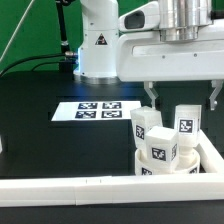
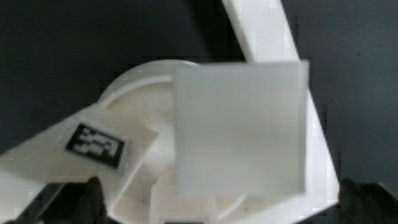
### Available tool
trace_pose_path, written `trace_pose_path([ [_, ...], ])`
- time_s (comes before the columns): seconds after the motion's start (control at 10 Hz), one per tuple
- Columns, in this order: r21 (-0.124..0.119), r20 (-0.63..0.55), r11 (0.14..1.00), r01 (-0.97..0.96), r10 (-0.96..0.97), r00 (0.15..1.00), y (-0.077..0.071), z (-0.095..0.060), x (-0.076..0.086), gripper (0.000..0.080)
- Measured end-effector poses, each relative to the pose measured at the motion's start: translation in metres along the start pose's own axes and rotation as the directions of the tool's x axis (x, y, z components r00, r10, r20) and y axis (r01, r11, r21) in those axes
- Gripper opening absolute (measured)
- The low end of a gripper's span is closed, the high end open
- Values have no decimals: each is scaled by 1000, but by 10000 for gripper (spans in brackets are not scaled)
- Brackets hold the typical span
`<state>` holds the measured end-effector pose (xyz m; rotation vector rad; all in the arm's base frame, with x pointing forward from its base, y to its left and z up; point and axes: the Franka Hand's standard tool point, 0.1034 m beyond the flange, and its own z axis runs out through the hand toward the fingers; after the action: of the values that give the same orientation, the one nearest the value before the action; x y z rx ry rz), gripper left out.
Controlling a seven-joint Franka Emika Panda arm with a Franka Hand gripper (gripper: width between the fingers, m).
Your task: Assemble stool
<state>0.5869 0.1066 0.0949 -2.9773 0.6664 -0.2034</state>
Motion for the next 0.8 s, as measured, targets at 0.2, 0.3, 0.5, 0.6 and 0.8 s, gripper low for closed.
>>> trace_pose_path([
  [0.2,9,-34,1000,-16,17,999,-11,3,-3,649],
  [0.3,10,-33,1000,-19,19,999,-14,3,-5,649],
  [0.5,7,-30,1000,-21,21,999,-14,6,-7,649],
  [0.6,5,-28,1000,-20,20,999,-15,8,-9,649],
  [0.8,-1,-24,1000,-19,19,1000,-13,13,-11,649],
])
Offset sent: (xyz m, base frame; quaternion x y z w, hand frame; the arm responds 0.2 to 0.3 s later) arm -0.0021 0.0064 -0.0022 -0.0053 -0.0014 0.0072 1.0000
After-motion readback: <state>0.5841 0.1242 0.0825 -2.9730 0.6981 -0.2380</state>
